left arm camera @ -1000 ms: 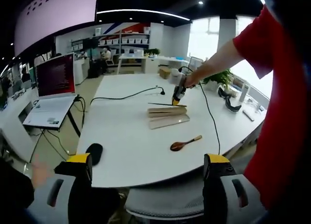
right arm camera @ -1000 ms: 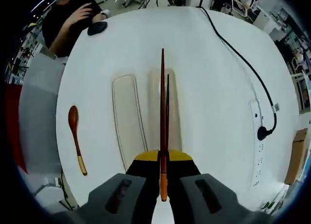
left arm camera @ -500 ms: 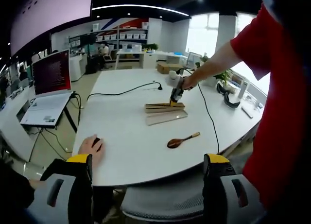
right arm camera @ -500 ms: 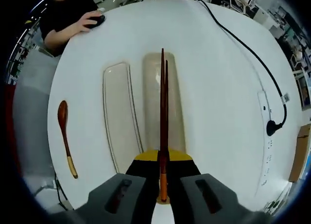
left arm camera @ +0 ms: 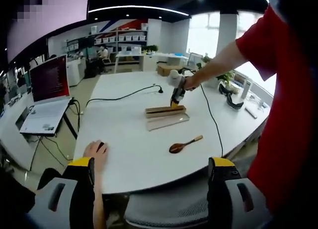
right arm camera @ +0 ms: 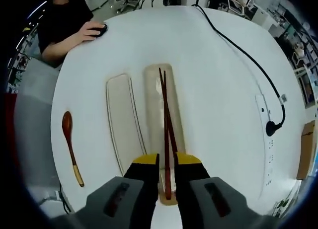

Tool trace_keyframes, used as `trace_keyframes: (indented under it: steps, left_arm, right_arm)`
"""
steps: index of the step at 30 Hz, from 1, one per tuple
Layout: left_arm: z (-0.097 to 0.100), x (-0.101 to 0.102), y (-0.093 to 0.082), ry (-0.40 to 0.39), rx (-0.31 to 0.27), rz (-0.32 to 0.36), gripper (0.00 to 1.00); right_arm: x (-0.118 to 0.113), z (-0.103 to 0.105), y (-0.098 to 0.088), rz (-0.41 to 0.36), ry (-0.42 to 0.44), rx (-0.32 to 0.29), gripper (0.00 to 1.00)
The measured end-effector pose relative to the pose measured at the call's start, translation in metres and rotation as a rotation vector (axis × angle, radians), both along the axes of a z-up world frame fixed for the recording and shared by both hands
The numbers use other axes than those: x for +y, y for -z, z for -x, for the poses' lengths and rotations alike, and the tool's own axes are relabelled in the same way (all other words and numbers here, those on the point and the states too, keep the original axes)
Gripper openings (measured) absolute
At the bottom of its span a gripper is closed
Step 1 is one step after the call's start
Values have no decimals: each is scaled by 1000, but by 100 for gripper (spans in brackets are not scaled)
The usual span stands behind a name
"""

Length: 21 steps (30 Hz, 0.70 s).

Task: Arrange the utensils inside the cutlery case until each visible utensil rests in its matching compartment.

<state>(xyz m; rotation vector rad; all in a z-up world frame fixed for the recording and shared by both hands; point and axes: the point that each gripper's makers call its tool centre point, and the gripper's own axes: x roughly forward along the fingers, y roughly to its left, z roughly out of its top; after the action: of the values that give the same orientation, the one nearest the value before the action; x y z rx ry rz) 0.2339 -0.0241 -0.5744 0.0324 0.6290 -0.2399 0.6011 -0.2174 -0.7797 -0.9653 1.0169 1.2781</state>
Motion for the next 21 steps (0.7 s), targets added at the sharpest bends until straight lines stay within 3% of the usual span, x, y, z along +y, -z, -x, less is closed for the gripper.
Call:
trace_keyframes:
  steps: [8, 14, 21]
  left_arm:
    - [2, -4, -5, 24, -33, 9, 97]
    - [5, -4, -10, 38, -66, 25, 97]
    - [12, 1, -17, 29, -93, 65, 97]
  right_arm:
    - [-11, 24, -19, -21, 11, -37, 11]
    - [-23, 29, -27, 8, -23, -62, 16]
    - [-28, 35, -43, -10, -11, -73, 14]
